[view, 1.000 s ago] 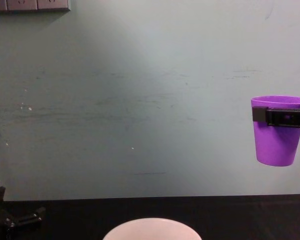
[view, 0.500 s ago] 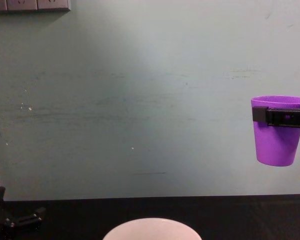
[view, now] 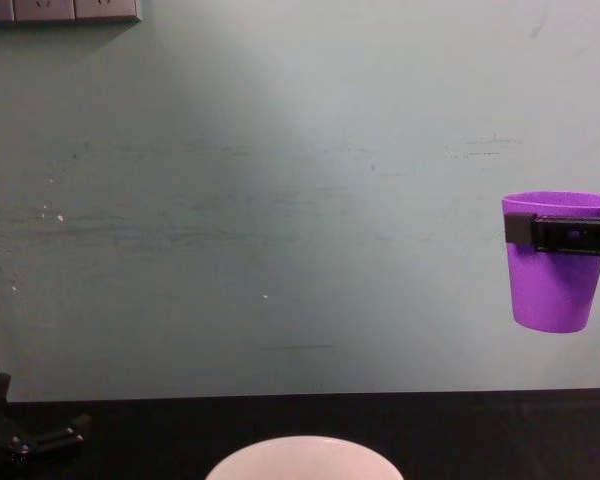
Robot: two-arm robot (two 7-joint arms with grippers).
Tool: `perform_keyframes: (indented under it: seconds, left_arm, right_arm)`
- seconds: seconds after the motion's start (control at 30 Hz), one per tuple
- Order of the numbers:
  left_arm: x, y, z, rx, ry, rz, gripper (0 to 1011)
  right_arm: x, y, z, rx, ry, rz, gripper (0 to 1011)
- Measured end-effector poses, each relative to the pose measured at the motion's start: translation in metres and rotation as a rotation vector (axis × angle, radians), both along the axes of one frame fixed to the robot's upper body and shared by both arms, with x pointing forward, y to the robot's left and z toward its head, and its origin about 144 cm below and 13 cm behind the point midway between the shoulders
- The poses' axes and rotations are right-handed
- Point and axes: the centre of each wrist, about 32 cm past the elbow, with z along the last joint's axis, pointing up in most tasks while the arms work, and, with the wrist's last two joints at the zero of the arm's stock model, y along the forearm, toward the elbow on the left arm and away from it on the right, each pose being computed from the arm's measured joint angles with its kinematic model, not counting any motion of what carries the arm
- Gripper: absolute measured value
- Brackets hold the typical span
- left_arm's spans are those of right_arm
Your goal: Pick up the cup and pour the mung beans from the cup into the bowl.
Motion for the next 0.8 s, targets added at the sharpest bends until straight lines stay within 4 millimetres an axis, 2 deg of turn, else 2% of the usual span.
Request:
perform_keyframes:
  seconds: [0.8]
  left_arm:
    - [0.0,0.0,0.0,0.0,0.0,0.0,1000]
  right_arm:
    - [0.0,0.0,0.0,0.0,0.0,0.0,742]
